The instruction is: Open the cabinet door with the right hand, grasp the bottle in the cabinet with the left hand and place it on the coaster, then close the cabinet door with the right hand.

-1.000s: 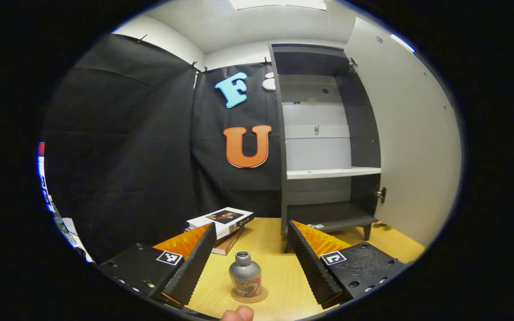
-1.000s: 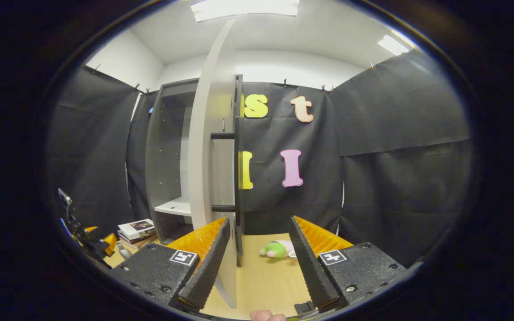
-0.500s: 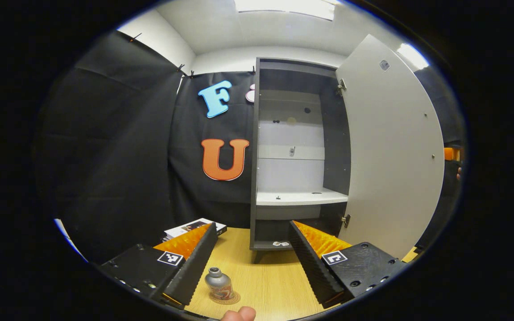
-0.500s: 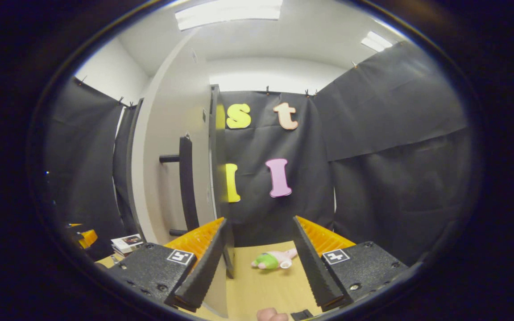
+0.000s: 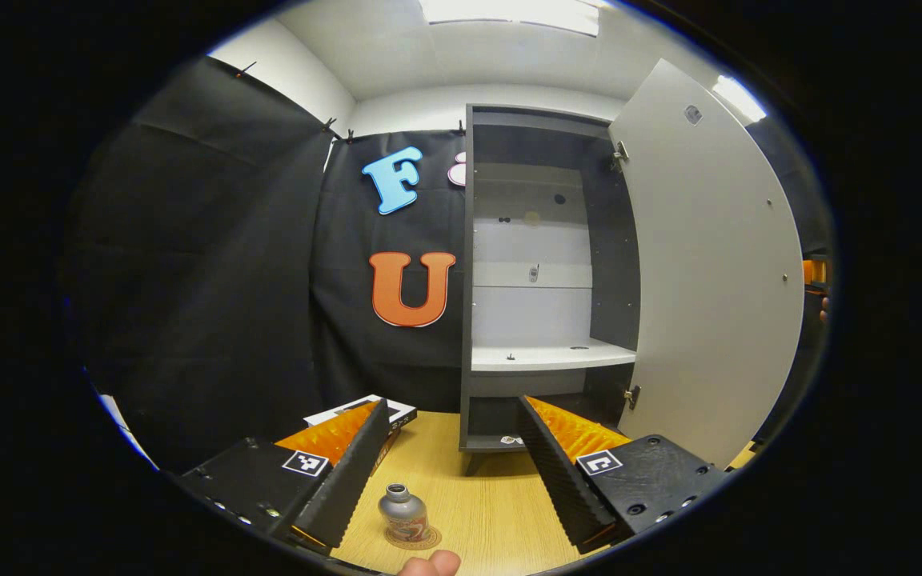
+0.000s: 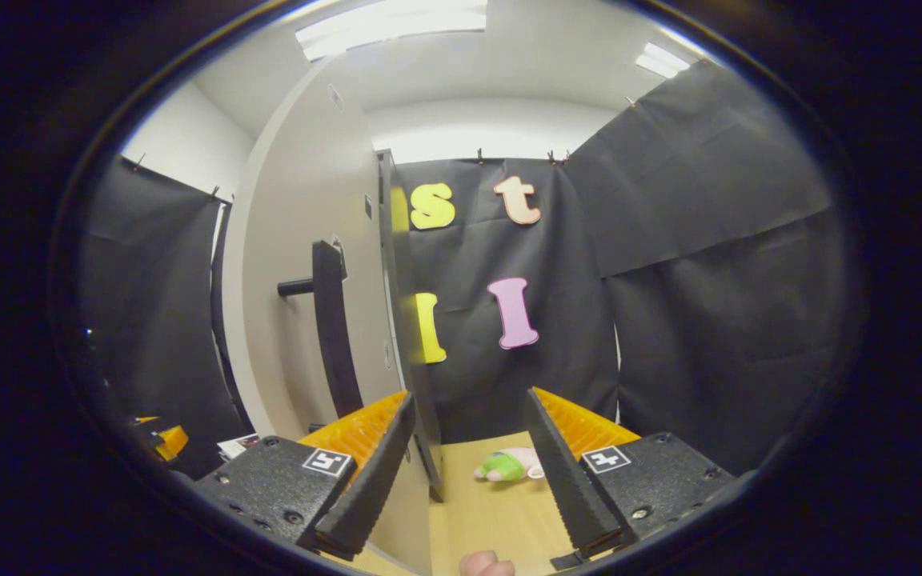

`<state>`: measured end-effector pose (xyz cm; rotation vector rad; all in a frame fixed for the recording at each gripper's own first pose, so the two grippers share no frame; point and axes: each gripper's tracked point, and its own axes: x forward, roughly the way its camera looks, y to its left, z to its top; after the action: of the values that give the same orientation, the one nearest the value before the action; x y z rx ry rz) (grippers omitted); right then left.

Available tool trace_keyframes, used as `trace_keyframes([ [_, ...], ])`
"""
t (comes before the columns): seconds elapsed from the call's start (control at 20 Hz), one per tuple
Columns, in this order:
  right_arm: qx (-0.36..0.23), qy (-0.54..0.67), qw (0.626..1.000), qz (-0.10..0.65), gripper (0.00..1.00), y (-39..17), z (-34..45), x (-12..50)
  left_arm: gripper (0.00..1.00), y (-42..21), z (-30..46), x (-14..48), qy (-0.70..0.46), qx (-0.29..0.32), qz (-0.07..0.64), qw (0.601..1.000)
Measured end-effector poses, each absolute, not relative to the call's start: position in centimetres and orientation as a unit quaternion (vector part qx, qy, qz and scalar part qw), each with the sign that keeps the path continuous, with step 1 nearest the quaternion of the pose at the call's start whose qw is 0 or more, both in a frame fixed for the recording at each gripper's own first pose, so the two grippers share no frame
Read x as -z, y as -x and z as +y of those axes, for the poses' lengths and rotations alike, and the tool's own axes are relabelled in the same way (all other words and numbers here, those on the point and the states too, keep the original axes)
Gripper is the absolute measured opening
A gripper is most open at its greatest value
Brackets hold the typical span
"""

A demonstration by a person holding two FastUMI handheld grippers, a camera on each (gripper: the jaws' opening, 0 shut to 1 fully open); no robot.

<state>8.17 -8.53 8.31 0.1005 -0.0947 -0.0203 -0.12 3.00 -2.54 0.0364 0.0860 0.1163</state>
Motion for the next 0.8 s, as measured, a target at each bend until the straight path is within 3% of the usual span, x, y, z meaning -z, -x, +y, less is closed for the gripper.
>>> trace_keyframes([
  [0.4, -0.054, -0.014, 0.998, -0.03, 0.9, -8.1, -0.5, -7.7, 0.96, -0.1, 2.5, 2.7, -0.02, -0.037, 0.038, 0.998],
  [0.45, -0.066, -0.018, 0.997, -0.028, 0.86, -8.3, 0.9, -7.6, 0.96, -0.1, 2.8, 2.8, -0.021, -0.038, 0.04, 0.998],
  [0.55, -0.09, -0.023, 0.995, -0.023, 0.9, -8.7, 3.6, -7.3, 0.96, 0.0, 3.0, 3.0, -0.015, -0.04, 0.041, 0.998],
  [0.8, -0.14, -0.021, 0.99, -0.018, 0.9, -10.2, 9.6, -7.0, 0.96, 0.4, 4.1, 4.2, -0.01, -0.045, 0.053, 0.998],
])
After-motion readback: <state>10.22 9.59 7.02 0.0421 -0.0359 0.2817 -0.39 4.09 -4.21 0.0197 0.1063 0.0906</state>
